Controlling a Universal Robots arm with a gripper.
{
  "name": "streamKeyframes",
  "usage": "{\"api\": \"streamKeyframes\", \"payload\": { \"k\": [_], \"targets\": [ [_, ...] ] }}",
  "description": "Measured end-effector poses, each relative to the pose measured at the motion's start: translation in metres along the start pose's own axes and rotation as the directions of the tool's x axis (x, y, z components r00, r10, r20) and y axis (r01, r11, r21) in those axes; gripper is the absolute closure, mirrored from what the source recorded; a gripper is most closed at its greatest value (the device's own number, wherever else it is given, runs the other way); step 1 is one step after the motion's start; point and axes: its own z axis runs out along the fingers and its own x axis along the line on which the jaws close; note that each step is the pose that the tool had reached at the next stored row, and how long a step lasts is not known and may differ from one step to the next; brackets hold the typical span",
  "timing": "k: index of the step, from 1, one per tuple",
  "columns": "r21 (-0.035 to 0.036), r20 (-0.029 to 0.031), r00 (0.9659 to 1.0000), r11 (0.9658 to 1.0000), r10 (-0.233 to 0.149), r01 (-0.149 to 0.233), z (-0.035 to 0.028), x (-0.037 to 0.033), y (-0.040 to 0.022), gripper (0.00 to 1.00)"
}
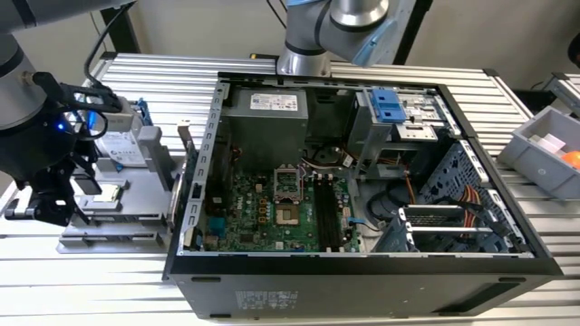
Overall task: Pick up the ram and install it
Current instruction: 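Pick up the ram and move it above insertion slot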
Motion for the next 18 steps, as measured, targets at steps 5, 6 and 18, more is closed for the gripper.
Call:
{"api": "streamKeyframes", "payload": {
  "k": [5,6,18],
  "targets": [
    [-0.0002,-0.0005,1.0000,1.0000,0.000,0.000,0.0044,-0.0004,-0.0005,0.00],
    [0.0000,-0.0004,1.0000,1.0000,0.000,0.000,0.0055,-0.0005,-0.0006,0.00],
    [-0.0002,-0.0017,1.0000,1.0000,0.000,0.000,0.0146,-0.0003,-0.0009,0.00]
  ]
}}
